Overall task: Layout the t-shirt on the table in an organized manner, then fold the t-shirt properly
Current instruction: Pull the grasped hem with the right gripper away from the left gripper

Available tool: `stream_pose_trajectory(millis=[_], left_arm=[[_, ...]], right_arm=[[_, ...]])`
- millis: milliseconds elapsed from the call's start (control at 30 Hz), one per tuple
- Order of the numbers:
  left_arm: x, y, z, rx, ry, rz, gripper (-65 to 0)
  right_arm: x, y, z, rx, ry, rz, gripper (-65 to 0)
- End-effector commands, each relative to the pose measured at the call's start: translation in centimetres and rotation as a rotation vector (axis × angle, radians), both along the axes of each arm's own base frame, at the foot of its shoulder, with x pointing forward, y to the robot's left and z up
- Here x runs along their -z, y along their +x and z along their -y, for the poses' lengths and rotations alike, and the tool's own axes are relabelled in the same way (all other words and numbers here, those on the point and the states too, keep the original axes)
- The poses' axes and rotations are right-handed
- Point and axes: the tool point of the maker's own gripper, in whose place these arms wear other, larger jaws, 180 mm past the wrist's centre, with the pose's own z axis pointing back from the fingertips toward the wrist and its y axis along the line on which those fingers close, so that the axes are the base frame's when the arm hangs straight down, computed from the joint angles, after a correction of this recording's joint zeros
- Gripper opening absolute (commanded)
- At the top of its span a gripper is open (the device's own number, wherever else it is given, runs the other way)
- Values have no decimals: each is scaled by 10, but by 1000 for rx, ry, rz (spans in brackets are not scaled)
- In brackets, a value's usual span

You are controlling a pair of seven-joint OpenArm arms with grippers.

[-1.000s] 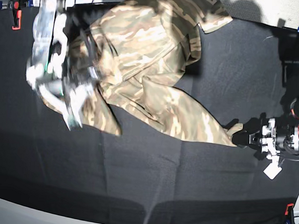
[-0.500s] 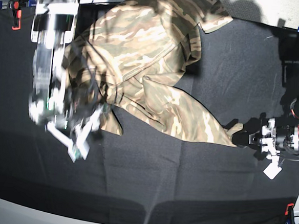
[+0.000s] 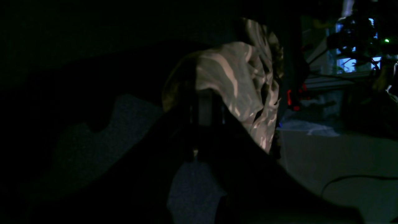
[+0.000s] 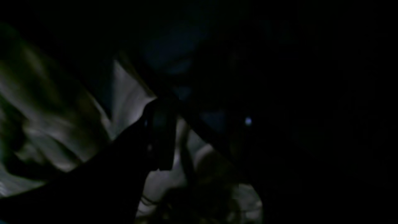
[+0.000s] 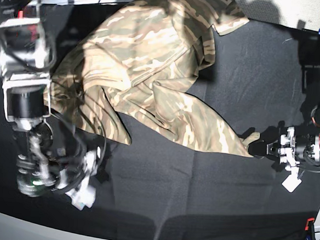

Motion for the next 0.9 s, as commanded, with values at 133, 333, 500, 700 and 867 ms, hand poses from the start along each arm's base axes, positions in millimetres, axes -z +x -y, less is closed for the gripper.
stream_pose_trajectory(millis=[133,333,500,700,867], left_arm=[[-22,14,-6,-17,-16,65,-650],[-22,14,-6,-17,-16,65,-650],[-22,14,-6,-17,-16,65,-650],[-22,14,-6,-17,-16,65,-650],[-22,14,-6,-17,-16,65,-650]], right_arm=[[10,1,2,-50,-61,-34,-395],[11,13,-7,-74,-39,43,-395],[16,9,-6,-72,-39,30,-395],[19,3,-1,-72,-68,-3,-463],[20,-18,-11,-63,-11,-125,-466]])
